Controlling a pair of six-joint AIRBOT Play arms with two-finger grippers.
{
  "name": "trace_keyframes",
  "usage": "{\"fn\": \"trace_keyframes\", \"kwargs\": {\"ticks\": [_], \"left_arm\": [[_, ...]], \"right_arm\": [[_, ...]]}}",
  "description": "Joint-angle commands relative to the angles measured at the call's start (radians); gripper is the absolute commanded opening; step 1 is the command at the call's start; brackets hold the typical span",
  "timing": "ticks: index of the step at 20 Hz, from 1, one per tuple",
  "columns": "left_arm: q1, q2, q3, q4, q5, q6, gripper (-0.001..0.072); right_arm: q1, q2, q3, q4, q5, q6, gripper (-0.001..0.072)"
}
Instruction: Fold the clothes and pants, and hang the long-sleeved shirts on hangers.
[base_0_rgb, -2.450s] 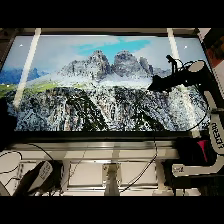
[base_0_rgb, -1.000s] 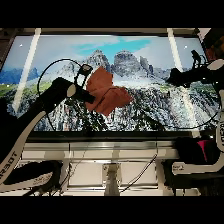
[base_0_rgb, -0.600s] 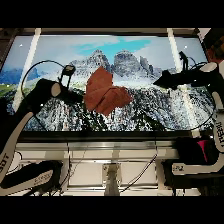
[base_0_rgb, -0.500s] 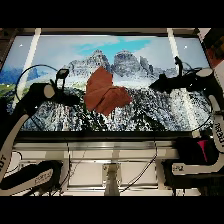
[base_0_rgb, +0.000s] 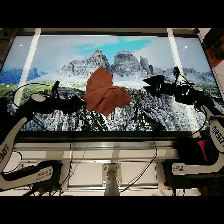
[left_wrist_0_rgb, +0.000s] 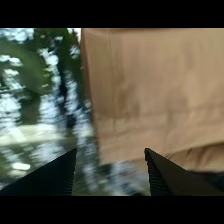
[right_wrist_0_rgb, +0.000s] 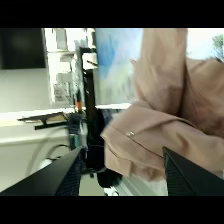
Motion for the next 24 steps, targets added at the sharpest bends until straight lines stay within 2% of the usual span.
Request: {"fn": "trace_keyframes", "kwargs": {"ticks": [1,2,3,11,13,16,17,23,24], "left_arm": [[0.008,-0.093,-0.009,-0.305,0.003,0.107,0.0494],[0.008,-0.113,-0.009,-0.352,0.003,0.177,0.0489],[0.008,-0.13,-0.009,-0.38,0.003,0.196,0.0489],[-0.01,-0.156,-0.008,-0.386,-0.004,0.215,0.0489],[0.001,-0.154,-0.008,-0.342,-0.034,0.216,0.0489],[0.051,-0.154,-0.008,-0.169,-0.069,0.214,0.049],[0.068,-0.154,-0.008,-0.158,-0.09,0.214,0.049],[0.06,-0.155,-0.008,-0.285,-0.104,0.218,0.049],[0.055,-0.155,-0.008,-0.303,-0.099,0.24,0.049]], "right_arm": [[0.0,-0.001,0.022,0.034,-0.011,-0.003,0.0546],[0.0,-0.001,0.03,0.034,-0.011,-0.003,0.0546],[0.001,-0.001,0.038,0.034,-0.01,-0.003,0.0546],[0.0,-0.001,0.073,0.024,-0.013,-0.002,0.0545],[0.0,-0.001,0.073,0.024,-0.013,0.0,0.0545],[0.0,-0.001,0.073,0.021,-0.013,0.001,0.0545],[0.0,-0.001,0.073,0.019,-0.013,0.001,0.0545],[0.001,-0.001,0.073,-0.027,-0.014,0.004,0.0545],[0.001,-0.001,0.073,-0.036,-0.014,0.005,0.0545]]}}
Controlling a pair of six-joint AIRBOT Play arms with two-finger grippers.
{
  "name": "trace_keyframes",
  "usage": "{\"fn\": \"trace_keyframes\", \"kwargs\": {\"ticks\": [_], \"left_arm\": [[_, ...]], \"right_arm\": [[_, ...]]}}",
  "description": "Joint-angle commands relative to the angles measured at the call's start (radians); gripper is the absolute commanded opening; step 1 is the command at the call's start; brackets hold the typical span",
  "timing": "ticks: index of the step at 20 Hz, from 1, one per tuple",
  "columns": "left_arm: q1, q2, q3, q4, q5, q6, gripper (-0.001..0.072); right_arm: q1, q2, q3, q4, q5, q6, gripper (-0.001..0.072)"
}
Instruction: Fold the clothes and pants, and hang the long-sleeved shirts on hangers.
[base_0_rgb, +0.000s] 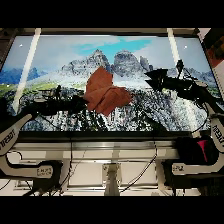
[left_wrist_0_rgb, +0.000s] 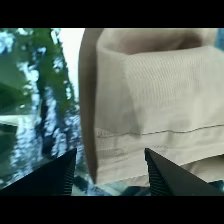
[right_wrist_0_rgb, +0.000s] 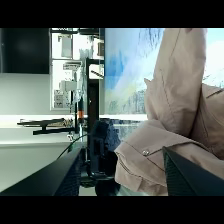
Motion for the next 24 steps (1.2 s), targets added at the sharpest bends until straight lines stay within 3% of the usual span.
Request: {"fn": "trace_keyframes", "kwargs": {"ticks": [1,11,12,13,16,21,24], "left_arm": [[-0.012,-0.001,0.0,-0.066,0.0,0.046,0.049],[-0.041,-0.002,0.002,-0.126,0.091,0.068,0.0489],[-0.041,-0.002,0.002,-0.151,0.096,0.082,0.0467],[-0.042,-0.002,0.002,-0.2,0.098,0.116,0.0399],[-0.042,-0.001,0.003,-0.295,0.097,0.154,0.04],[-0.035,-0.001,0.006,-0.285,0.093,0.154,0.0399],[-0.022,-0.002,0.006,-0.182,0.051,0.153,0.0409]], "right_arm": [[0.0,-0.001,0.001,-0.036,0.0,0.005,0.0545],[0.0,-0.001,0.001,-0.049,-0.006,0.023,0.0545],[0.0,-0.001,0.001,-0.049,-0.006,0.023,0.0545],[0.0,-0.001,0.001,-0.049,-0.007,0.023,0.0545],[0.0,-0.001,0.001,-0.049,-0.007,0.023,0.0545],[0.0,-0.001,0.001,-0.061,-0.023,0.023,0.0545],[0.0,-0.001,0.001,-0.08,-0.033,0.023,0.0545]]}}
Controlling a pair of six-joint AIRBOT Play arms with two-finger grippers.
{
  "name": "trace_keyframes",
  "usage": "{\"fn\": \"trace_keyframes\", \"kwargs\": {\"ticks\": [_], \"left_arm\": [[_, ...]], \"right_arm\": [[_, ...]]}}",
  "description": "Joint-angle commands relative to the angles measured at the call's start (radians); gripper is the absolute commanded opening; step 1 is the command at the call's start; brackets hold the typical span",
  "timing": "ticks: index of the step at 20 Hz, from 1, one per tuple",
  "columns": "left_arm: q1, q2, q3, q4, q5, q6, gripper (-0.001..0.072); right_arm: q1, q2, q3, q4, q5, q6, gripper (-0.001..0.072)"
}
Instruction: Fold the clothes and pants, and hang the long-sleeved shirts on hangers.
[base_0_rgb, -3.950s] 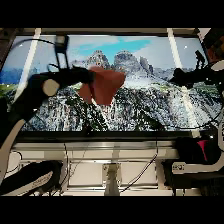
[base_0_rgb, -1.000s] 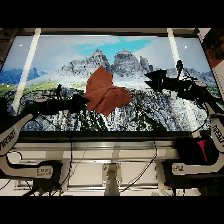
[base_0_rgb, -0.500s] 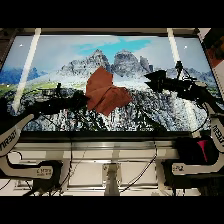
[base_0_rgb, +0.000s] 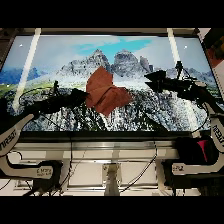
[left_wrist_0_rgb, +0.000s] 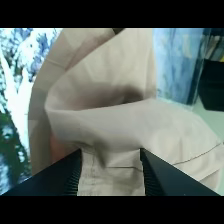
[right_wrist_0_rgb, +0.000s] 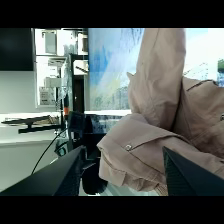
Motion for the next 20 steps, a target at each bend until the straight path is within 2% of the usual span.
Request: {"fn": "trace_keyframes", "kwargs": {"ticks": [1,3,5,7,8,9,10,13,18,20], "left_arm": [[0.007,0.0,0.0,0.125,-0.089,0.004,0.0409],[-0.006,-0.001,0.0,0.212,-0.145,0.004,0.0409],[-0.023,0.0,0.0,0.192,-0.142,0.004,0.0393],[-0.026,0.0,0.001,0.089,-0.127,0.005,0.0001],[-0.017,0.0,0.005,0.043,-0.127,0.022,0.0005],[-0.002,0.004,0.013,0.019,-0.132,0.031,0.0003],[0.021,0.017,0.024,0.019,-0.143,0.031,0.0002],[0.115,0.124,0.047,0.016,-0.159,0.031,0.0001],[0.272,0.393,0.052,0.021,-0.091,0.031,0.0002],[0.285,0.44,0.052,0.021,-0.085,0.03,0.0003]], "right_arm": [[0.0,0.0,0.001,-0.018,-0.015,0.0,0.0545],[0.0,0.0,0.001,-0.022,-0.031,0.002,0.0545],[0.0,0.0,0.001,-0.03,-0.038,0.026,0.0544],[0.0,0.0,0.001,-0.064,-0.029,0.072,0.0539],[0.0,0.0,0.001,-0.1,-0.018,0.095,0.0487],[0.0,0.0,0.001,-0.144,0.006,0.103,0.0399],[0.0,0.0,0.001,-0.191,0.039,0.107,0.0384],[0.001,-0.012,-0.004,-0.265,0.163,0.122,0.0385],[0.068,-0.044,-0.043,-0.277,0.14,0.184,0.0386],[0.14,-0.056,-0.044,-0.311,0.064,0.222,0.0388]]}}
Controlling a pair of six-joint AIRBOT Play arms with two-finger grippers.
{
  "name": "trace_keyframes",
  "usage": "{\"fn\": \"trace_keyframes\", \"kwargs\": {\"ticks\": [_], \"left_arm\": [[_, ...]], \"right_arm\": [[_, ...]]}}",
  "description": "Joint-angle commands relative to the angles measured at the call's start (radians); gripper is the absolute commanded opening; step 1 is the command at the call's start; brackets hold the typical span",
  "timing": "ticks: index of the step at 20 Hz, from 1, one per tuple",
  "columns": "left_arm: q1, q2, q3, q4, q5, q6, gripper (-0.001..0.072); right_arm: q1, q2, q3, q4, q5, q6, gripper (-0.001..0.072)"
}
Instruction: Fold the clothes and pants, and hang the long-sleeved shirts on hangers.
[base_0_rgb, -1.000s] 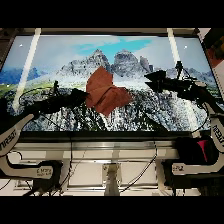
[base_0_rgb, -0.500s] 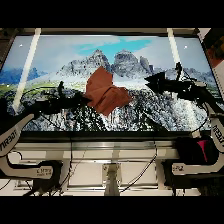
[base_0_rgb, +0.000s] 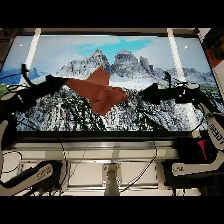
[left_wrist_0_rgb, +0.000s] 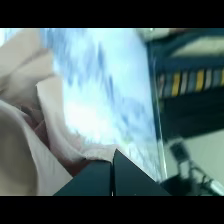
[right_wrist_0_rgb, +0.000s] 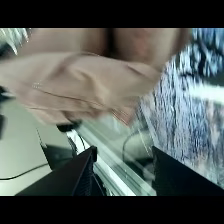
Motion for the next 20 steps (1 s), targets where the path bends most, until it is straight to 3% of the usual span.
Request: {"fn": "trace_keyframes", "kwargs": {"ticks": [1,4,5,6,7,11,14,20], "left_arm": [[0.046,0.103,0.003,-0.004,0.026,0.0,0.0003],[0.027,0.101,0.002,-0.003,0.025,-0.008,0.0004],[0.02,0.101,0.002,-0.003,0.025,-0.008,0.0004],[0.015,0.101,0.002,-0.003,0.025,-0.008,0.0004],[0.012,0.101,0.002,-0.003,0.025,-0.008,0.0004],[0.012,0.101,0.002,-0.003,0.024,-0.008,0.0004],[0.012,0.101,0.002,-0.003,0.003,-0.008,0.0004],[0.012,0.101,0.002,-0.003,-0.002,-0.007,0.0005]], "right_arm": [[0.109,-0.021,-0.008,-0.05,-0.119,0.088,0.0388],[0.215,-0.021,-0.007,-0.019,-0.282,0.185,0.0389],[0.25,-0.021,-0.007,0.0,-0.309,0.204,0.0448],[0.283,-0.021,-0.007,0.01,-0.322,0.206,0.0564],[0.322,-0.021,-0.007,0.01,-0.334,0.207,0.0615],[0.457,-0.021,-0.007,0.003,-0.526,0.315,0.0615],[0.496,-0.022,-0.007,0.002,-0.694,0.46,0.0615],[0.521,-0.045,-0.007,0.004,-0.669,0.593,0.0613]]}}
